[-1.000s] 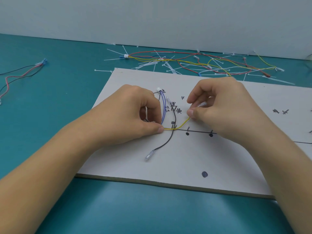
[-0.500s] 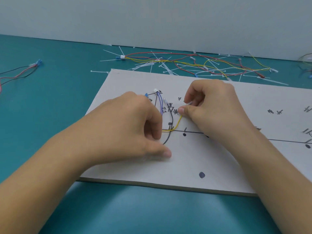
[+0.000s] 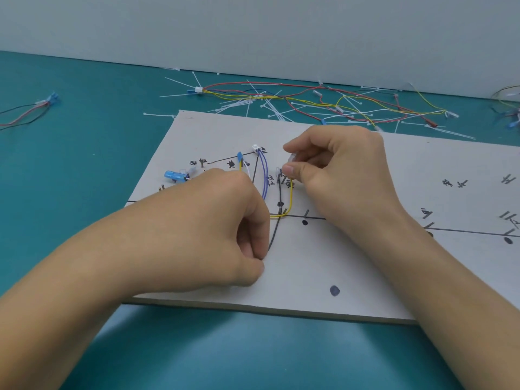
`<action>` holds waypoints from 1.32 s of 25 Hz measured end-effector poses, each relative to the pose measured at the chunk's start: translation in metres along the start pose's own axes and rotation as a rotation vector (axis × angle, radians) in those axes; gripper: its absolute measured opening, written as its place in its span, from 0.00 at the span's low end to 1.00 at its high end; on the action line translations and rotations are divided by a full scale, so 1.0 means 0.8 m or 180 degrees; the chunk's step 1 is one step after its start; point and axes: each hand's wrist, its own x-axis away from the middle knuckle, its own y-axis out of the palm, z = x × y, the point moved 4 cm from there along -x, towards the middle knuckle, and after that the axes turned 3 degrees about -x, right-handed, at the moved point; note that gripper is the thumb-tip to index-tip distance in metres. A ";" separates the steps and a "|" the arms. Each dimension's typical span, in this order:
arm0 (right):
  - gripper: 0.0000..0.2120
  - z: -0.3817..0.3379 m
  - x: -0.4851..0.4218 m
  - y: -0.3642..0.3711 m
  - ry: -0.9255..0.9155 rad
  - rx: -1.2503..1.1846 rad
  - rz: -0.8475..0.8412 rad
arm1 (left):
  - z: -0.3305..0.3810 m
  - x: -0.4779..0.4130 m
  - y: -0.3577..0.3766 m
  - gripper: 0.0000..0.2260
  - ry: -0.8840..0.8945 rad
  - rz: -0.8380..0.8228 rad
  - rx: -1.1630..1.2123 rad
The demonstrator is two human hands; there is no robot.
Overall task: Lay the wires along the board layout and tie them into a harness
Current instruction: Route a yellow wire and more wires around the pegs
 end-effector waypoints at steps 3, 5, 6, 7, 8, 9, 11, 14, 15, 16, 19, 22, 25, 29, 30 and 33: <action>0.13 0.004 -0.004 0.002 0.0142 -0.0090 -0.0052 | -0.003 -0.002 0.000 0.03 -0.0052 -0.0081 0.0093; 0.11 0.007 -0.005 0.003 0.0178 -0.0143 -0.0052 | -0.004 -0.002 0.001 0.03 -0.0037 -0.0111 0.0145; 0.10 0.008 -0.005 0.003 0.0187 -0.0156 -0.0059 | -0.004 -0.003 0.001 0.03 -0.0015 -0.0129 0.0163; 0.08 0.009 -0.005 0.004 0.0202 -0.0172 -0.0078 | -0.003 -0.003 0.002 0.03 0.0004 -0.0155 0.0177; 0.07 0.009 -0.005 0.005 0.0223 -0.0186 -0.0105 | -0.004 -0.003 0.002 0.03 0.0014 -0.0191 0.0181; 0.06 0.009 -0.005 0.006 0.0251 -0.0187 -0.0133 | -0.004 -0.004 0.003 0.04 0.0017 -0.0229 0.0178; 0.06 0.010 -0.005 0.007 0.0321 -0.0162 -0.0165 | -0.004 -0.004 0.003 0.04 0.0016 -0.0274 0.0192; 0.09 0.009 -0.006 0.006 0.0393 -0.0291 -0.0134 | -0.004 -0.004 0.002 0.04 0.0048 -0.0274 0.0227; 0.10 0.009 -0.006 0.005 0.0387 -0.0338 -0.0124 | -0.005 -0.004 0.002 0.04 0.0067 -0.0263 0.0218; 0.11 0.009 -0.006 0.005 0.0381 -0.0353 -0.0126 | -0.005 -0.005 0.002 0.04 0.0080 -0.0257 0.0212; 0.09 0.009 -0.006 0.006 0.0413 -0.0291 -0.0132 | -0.005 -0.004 0.001 0.06 0.0126 -0.0239 0.0208; 0.09 0.010 -0.006 0.006 0.0469 -0.0281 -0.0107 | -0.006 -0.005 -0.011 0.09 0.0288 0.0268 0.0191; 0.10 0.010 -0.006 0.004 0.0456 -0.0299 -0.0114 | -0.014 -0.011 -0.024 0.08 0.0243 0.1119 0.0245; 0.11 0.010 -0.006 0.000 0.0392 -0.0338 -0.0045 | -0.013 -0.025 -0.012 0.04 0.0277 0.1288 0.0203; 0.11 0.009 -0.006 0.000 0.0372 -0.0350 -0.0033 | -0.011 -0.028 -0.008 0.03 0.0319 0.1265 0.0203; 0.12 0.007 -0.005 0.001 0.0320 -0.0381 -0.0041 | -0.011 -0.033 -0.002 0.03 0.0362 0.1250 0.0253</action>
